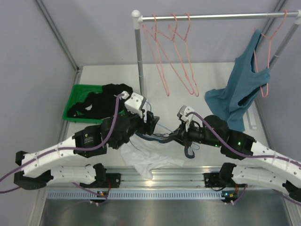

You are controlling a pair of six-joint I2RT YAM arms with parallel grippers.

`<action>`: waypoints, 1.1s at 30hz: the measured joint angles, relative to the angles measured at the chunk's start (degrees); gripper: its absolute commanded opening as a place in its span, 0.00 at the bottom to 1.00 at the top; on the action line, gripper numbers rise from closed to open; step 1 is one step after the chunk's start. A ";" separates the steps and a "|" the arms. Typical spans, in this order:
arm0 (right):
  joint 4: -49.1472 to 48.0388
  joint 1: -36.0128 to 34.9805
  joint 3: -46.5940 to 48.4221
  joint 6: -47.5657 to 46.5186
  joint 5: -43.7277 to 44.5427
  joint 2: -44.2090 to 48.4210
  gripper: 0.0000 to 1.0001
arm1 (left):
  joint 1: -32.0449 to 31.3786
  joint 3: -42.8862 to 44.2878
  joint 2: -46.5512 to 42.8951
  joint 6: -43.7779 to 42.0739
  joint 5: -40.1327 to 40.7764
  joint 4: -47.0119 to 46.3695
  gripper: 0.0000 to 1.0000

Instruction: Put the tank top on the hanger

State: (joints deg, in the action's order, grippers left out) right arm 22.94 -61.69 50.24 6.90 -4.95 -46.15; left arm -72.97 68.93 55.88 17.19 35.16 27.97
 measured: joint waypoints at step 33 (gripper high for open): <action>11.52 0.00 -7.58 15.08 18.56 26.62 0.00 | 0.00 2.78 -7.74 -5.57 -7.34 -7.89 0.88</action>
State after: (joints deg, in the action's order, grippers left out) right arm 34.46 -61.69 42.65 21.98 13.61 -19.53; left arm -72.97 71.70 48.14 11.62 27.81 20.08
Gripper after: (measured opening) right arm 0.055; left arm 0.878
